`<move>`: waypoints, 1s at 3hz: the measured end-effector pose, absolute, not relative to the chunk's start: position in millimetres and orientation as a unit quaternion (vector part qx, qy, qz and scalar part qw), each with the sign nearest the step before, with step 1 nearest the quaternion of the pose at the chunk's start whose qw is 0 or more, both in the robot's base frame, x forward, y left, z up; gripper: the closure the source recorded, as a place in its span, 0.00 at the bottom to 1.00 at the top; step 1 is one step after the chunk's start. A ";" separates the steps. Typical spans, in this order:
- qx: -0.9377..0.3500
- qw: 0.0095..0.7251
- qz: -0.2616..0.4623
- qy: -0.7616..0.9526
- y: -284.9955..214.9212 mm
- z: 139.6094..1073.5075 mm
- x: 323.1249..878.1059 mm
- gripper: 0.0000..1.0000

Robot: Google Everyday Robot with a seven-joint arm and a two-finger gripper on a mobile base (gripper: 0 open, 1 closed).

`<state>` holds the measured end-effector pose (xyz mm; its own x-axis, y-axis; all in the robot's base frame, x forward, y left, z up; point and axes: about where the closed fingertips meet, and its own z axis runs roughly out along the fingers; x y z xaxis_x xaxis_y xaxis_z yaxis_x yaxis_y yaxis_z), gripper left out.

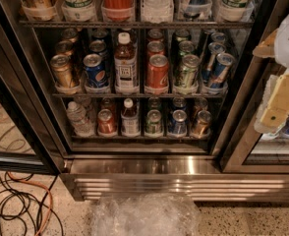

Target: Pick coke can from middle shelf of fridge

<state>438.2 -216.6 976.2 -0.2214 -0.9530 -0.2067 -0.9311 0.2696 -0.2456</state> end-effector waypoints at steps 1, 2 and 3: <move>-0.603 0.159 -0.034 0.781 -216.6 976.2 438.2 0.00; -0.583 0.190 -0.022 0.789 -217.8 976.4 435.2 0.00; -0.517 0.242 0.038 0.820 -223.6 948.9 438.0 0.00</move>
Offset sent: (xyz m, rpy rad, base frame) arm -0.0081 -0.0058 -0.0025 0.1729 -0.0721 -0.0966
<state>438.0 -223.6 948.9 -0.3480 -0.8301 -0.4356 -0.8667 0.4620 -0.1880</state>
